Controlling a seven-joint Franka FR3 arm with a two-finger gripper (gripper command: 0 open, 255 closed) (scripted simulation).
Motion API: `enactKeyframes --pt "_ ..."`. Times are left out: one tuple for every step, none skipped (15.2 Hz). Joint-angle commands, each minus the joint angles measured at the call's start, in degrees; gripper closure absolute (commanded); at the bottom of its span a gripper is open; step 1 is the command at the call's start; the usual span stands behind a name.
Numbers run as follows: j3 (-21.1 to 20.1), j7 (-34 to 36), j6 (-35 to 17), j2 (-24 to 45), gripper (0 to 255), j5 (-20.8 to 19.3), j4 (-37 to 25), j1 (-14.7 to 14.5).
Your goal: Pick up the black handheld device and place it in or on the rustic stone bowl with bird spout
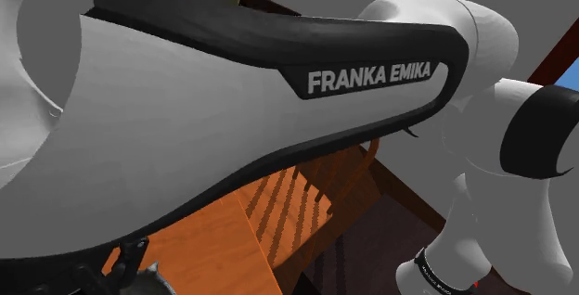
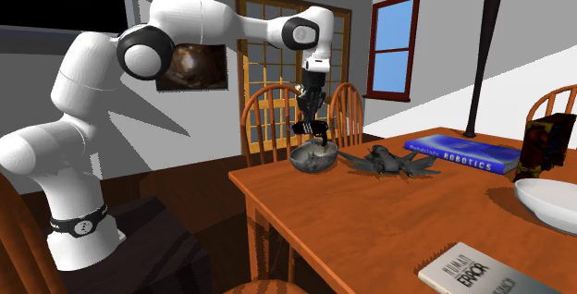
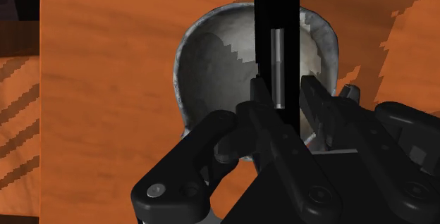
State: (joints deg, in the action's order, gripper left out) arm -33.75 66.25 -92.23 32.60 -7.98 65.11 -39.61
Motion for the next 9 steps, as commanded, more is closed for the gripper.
enactKeyframes --pt "0.0 -0.1 -2.0 -0.3 255 0.1 2.3 0.5" --pt "0.0 -0.2 -3.1 -0.5 255 0.2 3.6 0.8" --pt "0.0 -0.2 -3.1 -0.5 255 0.2 3.6 0.8" --pt "0.0 -0.2 -3.1 -0.5 255 0.2 3.6 0.8" --pt "0.0 -0.2 -3.1 -0.5 255 0.2 3.6 0.8" --pt "0.0 -0.2 -3.1 -0.5 255 0.2 3.6 0.8" --pt "0.0 -0.2 -3.1 -0.5 255 0.2 3.6 0.8" --pt "0.0 -0.2 -3.1 -0.5 255 0.2 3.6 0.8" --pt "0.0 -0.2 -3.1 -0.5 255 0.2 3.6 0.8"
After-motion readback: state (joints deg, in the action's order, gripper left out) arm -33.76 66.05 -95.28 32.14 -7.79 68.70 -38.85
